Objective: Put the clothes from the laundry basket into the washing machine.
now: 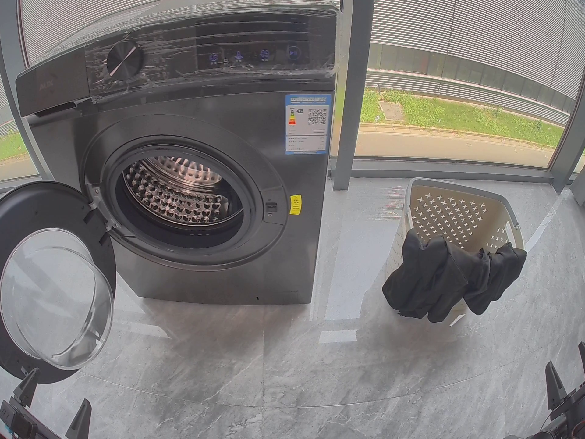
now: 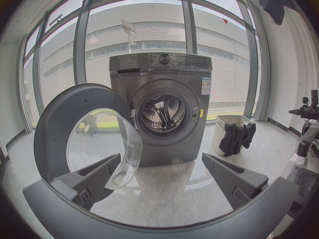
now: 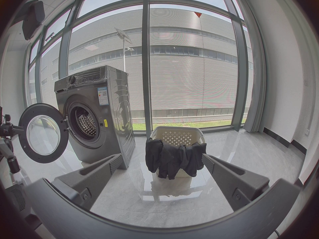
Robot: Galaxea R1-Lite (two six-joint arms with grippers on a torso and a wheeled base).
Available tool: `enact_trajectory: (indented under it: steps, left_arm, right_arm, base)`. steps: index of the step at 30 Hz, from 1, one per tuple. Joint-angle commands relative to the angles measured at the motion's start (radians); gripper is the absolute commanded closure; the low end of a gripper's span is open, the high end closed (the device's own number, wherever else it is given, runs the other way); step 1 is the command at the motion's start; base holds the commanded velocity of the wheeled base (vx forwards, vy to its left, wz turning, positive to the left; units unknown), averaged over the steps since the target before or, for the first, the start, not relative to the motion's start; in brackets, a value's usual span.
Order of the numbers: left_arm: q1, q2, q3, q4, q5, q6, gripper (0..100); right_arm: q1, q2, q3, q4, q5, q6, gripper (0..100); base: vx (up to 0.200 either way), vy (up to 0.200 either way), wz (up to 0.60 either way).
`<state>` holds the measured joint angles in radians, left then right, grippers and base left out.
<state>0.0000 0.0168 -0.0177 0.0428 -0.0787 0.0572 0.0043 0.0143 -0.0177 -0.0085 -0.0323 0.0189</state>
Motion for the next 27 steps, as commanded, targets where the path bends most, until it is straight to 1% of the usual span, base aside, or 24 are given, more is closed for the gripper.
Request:
enact_trajectory:
  steps: [1,10,15,20,27]
  left_arm:
    - [0.0,-0.017,0.018,0.0,0.0,0.0,0]
    - [0.0,-0.017,0.018,0.0,0.0,0.004,0]
    - [0.0,-0.017,0.018,0.0,0.0,0.0,0]
    - [-0.002,-0.017,0.018,0.0,0.0,0.001,0]
    - [0.0,-0.017,0.018,0.0,0.0,0.001,0]
  right_arm:
    - [0.0,-0.014,0.018,-0.001,0.0,-0.001,0]
    - [0.0,-0.014,0.018,-0.001,0.0,0.001,0]
    - [0.0,-0.014,0.018,-0.001,0.0,-0.001,0]
    - [0.0,-0.014,0.018,-0.001,0.002,-0.008,0]
    - [0.0,-0.014,0.018,-0.001,0.002,-0.008,0]
  base:
    - [0.0,-0.2,0.0]
    - [0.0,-0.2,0.0]
    - [0.0,-0.2,0.0]
    - [0.0,-0.2,0.0]
    - [0.0,0.0,0.0]
